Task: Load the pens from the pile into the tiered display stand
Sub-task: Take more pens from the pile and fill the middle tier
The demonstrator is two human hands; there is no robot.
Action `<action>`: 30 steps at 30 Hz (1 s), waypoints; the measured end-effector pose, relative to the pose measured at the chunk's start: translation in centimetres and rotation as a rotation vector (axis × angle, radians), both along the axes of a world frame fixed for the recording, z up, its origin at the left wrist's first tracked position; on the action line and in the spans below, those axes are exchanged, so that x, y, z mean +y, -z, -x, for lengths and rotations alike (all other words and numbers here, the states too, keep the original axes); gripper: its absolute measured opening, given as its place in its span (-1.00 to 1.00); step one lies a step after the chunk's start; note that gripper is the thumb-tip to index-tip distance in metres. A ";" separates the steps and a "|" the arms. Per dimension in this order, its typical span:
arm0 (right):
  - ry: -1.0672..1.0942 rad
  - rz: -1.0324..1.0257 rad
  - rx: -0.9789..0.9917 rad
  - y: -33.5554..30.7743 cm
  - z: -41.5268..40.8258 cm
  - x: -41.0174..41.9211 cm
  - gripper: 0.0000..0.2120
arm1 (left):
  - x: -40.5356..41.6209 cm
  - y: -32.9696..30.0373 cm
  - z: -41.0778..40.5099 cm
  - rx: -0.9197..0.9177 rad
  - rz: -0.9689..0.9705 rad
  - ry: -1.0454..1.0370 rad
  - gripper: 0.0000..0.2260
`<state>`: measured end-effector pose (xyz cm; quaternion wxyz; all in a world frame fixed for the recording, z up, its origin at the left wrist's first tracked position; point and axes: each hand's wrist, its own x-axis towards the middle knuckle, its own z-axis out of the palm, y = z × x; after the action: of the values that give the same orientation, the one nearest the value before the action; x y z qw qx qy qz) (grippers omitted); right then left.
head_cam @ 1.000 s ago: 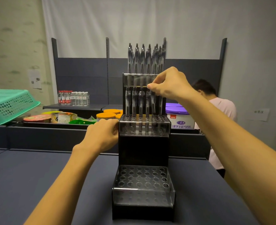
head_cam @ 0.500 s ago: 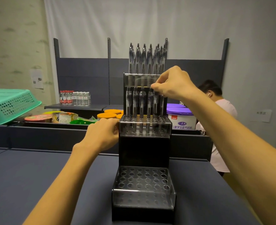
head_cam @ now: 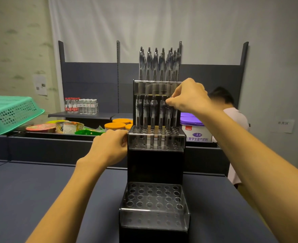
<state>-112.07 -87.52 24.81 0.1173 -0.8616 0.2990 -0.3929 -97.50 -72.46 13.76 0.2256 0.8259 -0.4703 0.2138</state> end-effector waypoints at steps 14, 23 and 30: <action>0.033 0.163 -0.109 1.6 -0.7 4.4 -0.81 | 1.2 -0.7 -0.5 -0.077 0.018 0.038 -0.85; -0.075 0.184 -0.079 4.3 -7.7 13.0 -0.81 | 8.6 0.2 -5.5 -0.016 -0.006 0.019 -0.83; -0.146 0.205 -0.032 8.0 -17.4 23.3 -0.83 | 19.3 1.5 -12.8 -0.006 -0.049 -0.047 -0.84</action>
<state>-94.62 -64.22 16.80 0.0618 -0.8822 0.1921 -0.4255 -84.67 -53.20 12.24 0.1988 0.8414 -0.4566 0.2097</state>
